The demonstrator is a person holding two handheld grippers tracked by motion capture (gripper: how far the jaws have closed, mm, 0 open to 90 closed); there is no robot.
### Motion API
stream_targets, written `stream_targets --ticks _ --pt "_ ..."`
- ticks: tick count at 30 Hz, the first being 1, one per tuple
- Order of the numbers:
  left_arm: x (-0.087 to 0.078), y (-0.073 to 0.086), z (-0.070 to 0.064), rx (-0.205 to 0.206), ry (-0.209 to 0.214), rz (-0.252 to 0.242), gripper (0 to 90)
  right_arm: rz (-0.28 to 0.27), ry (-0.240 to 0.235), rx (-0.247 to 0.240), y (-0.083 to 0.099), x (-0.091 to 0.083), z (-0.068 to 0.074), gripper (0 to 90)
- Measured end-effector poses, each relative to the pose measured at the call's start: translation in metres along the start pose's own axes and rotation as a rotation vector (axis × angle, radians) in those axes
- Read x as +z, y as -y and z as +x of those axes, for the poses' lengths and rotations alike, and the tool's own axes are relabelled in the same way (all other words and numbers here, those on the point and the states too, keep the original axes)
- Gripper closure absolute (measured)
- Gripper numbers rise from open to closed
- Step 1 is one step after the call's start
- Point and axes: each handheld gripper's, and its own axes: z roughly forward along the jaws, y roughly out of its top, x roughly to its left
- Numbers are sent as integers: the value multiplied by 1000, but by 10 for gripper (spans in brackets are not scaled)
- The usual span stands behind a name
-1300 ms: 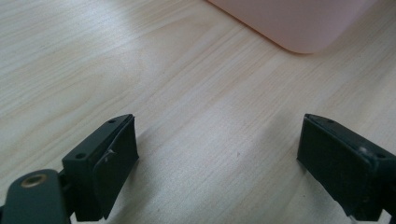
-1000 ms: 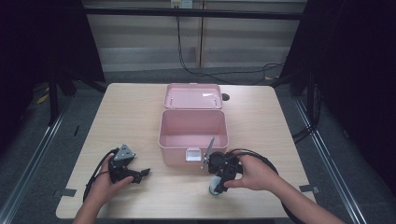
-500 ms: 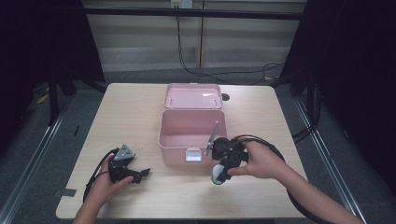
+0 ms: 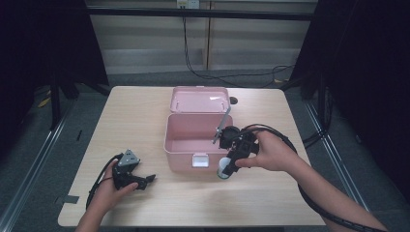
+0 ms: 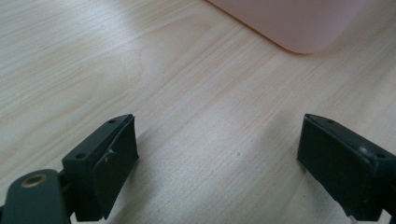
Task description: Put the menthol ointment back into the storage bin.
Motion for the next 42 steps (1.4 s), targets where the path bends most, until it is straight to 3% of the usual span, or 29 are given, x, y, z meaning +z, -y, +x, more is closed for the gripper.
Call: stream_targets --ticks 19,29,36,42 --pt "-1 0 0 6 2 8 115 13 34 68 -25 -35 -22 506" --pt "0 0 0 6 3 8 115 1 56 142 -38 -43 -41 506" --pt "-1 0 0 7 3 8 114 2 74 215 -46 -38 -56 506" --pt "-1 0 0 7 3 9 114 3 97 329 -50 -31 -72 506"
